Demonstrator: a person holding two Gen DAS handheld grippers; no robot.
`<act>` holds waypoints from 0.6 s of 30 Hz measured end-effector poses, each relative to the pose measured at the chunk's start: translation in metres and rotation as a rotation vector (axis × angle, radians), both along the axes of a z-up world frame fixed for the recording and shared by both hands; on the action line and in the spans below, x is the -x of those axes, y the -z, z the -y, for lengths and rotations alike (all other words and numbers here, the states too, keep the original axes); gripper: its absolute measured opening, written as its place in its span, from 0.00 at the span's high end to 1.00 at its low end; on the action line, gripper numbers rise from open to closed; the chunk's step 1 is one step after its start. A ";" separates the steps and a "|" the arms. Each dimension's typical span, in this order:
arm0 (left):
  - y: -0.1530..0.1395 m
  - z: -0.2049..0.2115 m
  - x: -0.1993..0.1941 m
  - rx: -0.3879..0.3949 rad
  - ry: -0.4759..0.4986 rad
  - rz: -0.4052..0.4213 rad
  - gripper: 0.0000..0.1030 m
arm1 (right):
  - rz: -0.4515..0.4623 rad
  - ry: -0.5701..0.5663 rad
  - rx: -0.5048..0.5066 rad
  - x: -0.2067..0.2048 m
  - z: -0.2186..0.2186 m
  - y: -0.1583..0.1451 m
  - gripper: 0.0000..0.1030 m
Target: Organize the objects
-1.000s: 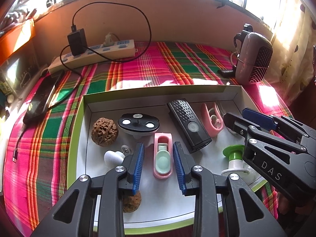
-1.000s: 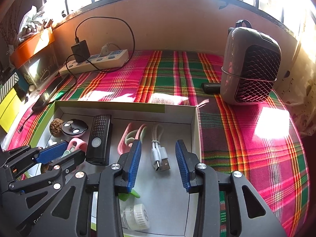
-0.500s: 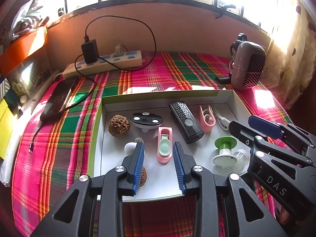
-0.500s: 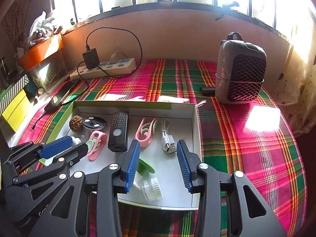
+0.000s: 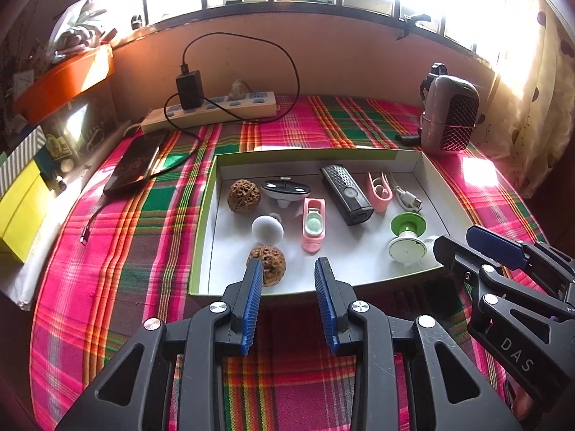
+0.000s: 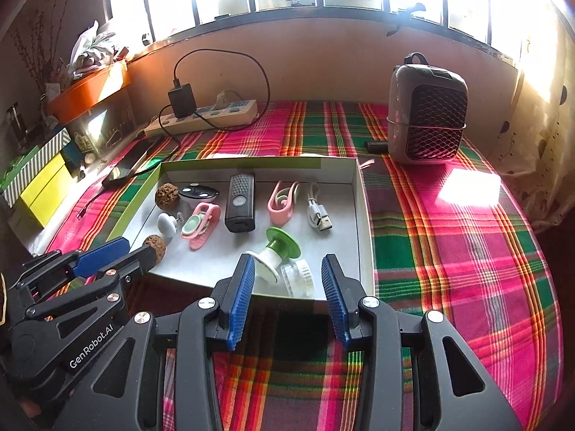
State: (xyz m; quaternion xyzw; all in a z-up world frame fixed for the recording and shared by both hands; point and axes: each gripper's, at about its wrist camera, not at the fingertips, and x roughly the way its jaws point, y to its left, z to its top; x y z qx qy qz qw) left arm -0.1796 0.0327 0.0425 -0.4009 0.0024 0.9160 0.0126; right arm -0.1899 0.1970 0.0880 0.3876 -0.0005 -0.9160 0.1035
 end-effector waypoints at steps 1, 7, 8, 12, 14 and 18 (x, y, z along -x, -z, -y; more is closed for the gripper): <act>0.001 0.000 -0.004 -0.001 -0.001 0.002 0.73 | 0.002 -0.001 -0.003 -0.003 0.000 0.001 0.61; 0.007 0.000 -0.022 0.002 -0.001 0.020 0.72 | 0.013 -0.008 -0.022 -0.021 0.006 0.006 0.61; 0.008 0.000 -0.024 0.004 -0.004 0.020 0.72 | 0.012 -0.012 -0.024 -0.024 0.007 0.006 0.61; 0.013 0.001 -0.032 0.008 -0.009 0.040 0.72 | 0.016 -0.013 -0.046 -0.032 0.010 0.011 0.61; 0.016 0.002 -0.036 0.005 -0.018 0.049 0.72 | 0.029 -0.013 -0.054 -0.035 0.011 0.015 0.61; 0.020 0.003 -0.044 0.009 -0.031 0.059 0.72 | 0.053 -0.008 -0.069 -0.041 0.010 0.025 0.61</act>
